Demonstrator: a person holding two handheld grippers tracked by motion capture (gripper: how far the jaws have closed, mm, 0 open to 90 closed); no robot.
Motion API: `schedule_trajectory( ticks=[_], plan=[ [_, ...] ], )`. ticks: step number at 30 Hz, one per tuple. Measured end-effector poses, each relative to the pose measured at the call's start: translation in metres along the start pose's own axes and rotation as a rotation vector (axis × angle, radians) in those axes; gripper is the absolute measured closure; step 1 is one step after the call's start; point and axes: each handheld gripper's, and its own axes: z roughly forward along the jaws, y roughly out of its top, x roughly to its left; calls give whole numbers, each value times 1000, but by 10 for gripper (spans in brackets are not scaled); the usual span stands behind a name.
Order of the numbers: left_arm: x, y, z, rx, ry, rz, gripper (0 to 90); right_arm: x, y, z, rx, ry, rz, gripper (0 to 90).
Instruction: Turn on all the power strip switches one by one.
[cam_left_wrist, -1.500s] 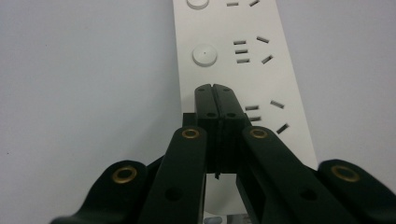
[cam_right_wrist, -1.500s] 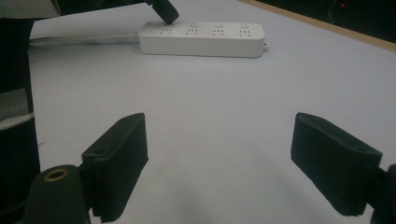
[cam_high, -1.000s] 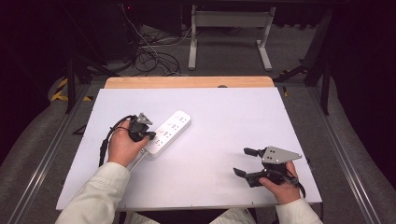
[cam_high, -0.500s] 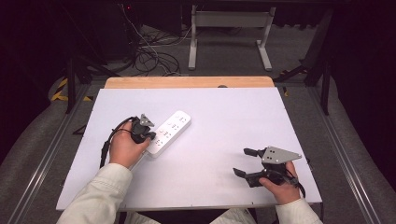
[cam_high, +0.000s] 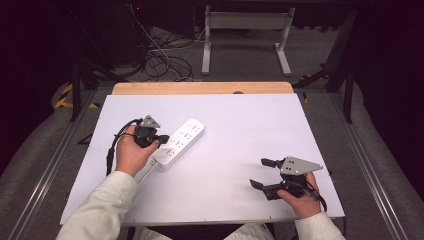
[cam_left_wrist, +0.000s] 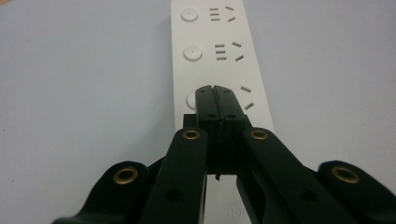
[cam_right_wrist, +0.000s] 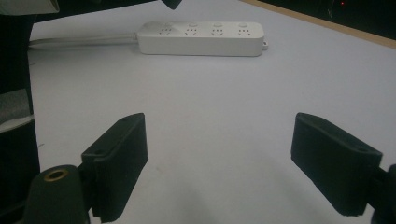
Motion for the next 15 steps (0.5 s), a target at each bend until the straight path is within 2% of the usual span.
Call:
schedule_trajectory(
  ticks=[5, 8, 15],
  plan=[
    [0, 5, 8, -13, -4, 12, 900, 0, 0, 0, 1, 0, 0, 193],
    [2, 6, 19, -8, -9, -12, 900, 0, -1, 0, 1, 1, 0, 192],
    [5, 5, 28, 10, -11, -27, 900, -1, -1, -1, 4, 5, 0, 193]
  ],
)
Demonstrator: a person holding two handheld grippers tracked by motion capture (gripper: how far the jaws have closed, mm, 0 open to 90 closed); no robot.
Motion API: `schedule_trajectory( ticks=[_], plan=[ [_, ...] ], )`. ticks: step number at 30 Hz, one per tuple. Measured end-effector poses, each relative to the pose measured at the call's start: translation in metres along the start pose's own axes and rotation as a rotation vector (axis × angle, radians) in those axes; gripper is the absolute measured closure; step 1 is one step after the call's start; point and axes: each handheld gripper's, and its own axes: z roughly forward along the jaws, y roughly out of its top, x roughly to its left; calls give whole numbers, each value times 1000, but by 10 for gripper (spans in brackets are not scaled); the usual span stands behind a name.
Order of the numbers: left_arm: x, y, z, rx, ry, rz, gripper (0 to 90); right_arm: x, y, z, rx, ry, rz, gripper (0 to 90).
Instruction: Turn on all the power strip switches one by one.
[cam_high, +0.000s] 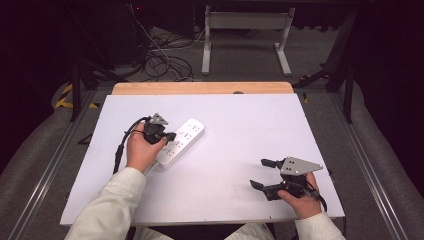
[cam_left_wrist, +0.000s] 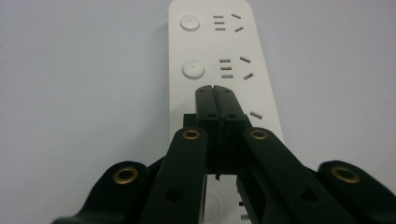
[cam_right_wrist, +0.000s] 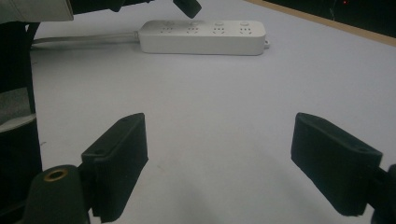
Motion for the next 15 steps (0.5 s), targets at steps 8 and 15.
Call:
schedule_trajectory(
  ticks=[8, 15],
  plan=[
    [3, -2, 5, 8, 21, -8, 900, 1, 0, 1, 3, 5, -2, 192],
    [3, -2, 7, 16, 16, -4, 900, 0, -1, 1, 5, 7, 1, 192]
  ],
)
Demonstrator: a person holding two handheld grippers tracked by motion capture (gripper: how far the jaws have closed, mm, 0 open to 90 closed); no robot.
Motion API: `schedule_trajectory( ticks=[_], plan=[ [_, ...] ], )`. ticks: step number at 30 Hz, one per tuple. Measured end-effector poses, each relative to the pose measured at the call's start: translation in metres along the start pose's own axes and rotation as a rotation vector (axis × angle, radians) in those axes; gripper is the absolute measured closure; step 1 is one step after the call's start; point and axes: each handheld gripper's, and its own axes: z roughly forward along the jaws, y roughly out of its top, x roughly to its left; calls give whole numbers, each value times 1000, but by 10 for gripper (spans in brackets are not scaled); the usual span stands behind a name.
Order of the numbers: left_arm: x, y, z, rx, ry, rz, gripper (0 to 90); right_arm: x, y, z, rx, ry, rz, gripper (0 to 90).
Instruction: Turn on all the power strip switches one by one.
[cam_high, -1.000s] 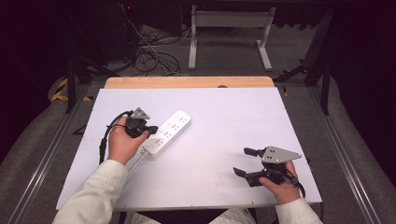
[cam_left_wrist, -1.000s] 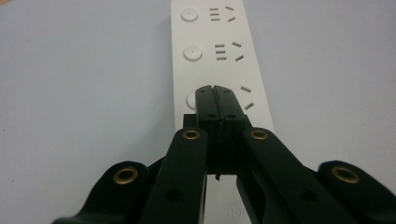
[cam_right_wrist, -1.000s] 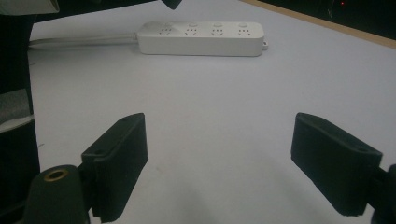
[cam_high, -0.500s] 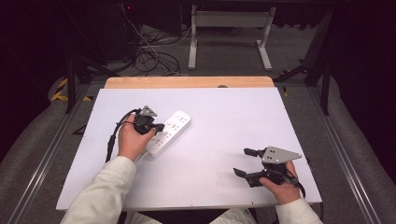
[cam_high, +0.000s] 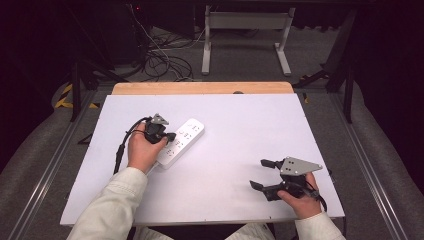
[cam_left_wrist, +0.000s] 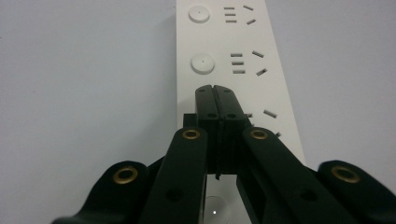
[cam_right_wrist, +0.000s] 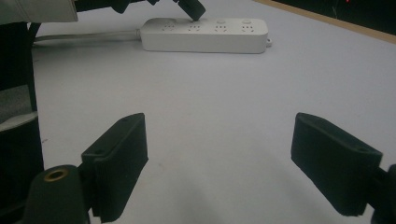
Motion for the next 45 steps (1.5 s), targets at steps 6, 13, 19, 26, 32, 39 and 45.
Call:
schedule_trajectory(
  ticks=[6, 13, 19, 26, 32, 39, 45],
  plan=[
    [0, -1, 0, 3, 3, -18, 900, 1, 0, 0, 4, 0, -5, 192],
    [0, -2, 1, 3, 7, -16, 900, 1, 0, 0, 4, 4, -6, 193],
    [-2, -3, 2, -4, 15, -24, 900, 2, 0, 0, 5, 6, -7, 193],
    [-2, -4, 2, -4, 17, -27, 900, 2, 0, 0, 6, 7, -10, 192],
    [-1, -6, 3, -18, 14, -29, 900, 3, 0, 0, 8, 8, -12, 193],
    [-3, -4, 3, -4, 23, -5, 900, 4, 0, 0, 9, 8, -13, 193],
    [-6, 12, -9, -90, 24, 39, 900, 3, 0, 1, 11, 5, -10, 193]
  ],
)
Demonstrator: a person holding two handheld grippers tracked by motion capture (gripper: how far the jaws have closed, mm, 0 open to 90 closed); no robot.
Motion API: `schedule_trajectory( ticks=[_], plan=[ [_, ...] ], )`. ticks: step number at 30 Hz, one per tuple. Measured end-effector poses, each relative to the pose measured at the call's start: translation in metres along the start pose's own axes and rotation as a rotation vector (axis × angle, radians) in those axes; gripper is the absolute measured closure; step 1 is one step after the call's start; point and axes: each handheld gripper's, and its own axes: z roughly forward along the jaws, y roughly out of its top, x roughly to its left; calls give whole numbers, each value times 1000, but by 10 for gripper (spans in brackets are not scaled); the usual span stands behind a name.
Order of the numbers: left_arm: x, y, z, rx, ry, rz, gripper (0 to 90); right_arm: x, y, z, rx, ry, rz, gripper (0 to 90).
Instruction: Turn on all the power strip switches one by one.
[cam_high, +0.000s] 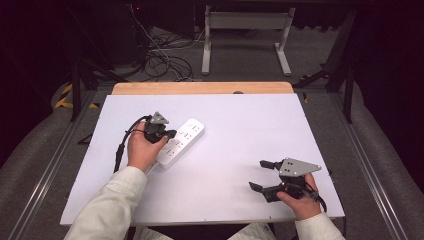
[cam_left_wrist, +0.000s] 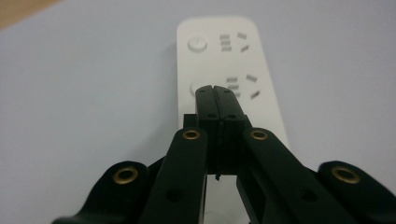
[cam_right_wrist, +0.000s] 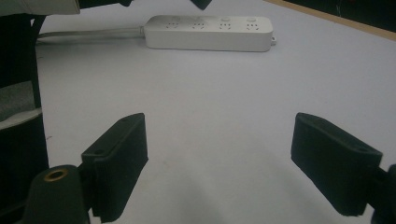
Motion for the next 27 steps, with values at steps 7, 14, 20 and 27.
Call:
schedule_trajectory(
  ticks=[7, 14, 20, 27],
  plan=[
    [-6, 14, 15, 14, 6, 25, 900, 0, 0, 1, 0, 2, 3, 193],
    [-1, 16, 32, 39, 11, -9, 900, -2, -2, 0, -4, 3, 10, 193],
    [3, 15, 35, 56, 28, -15, 900, -3, -2, -1, -5, 3, 11, 193],
    [2, 13, 39, 71, 33, 7, 900, -3, -2, 0, -3, 5, 11, 193]
  ],
)
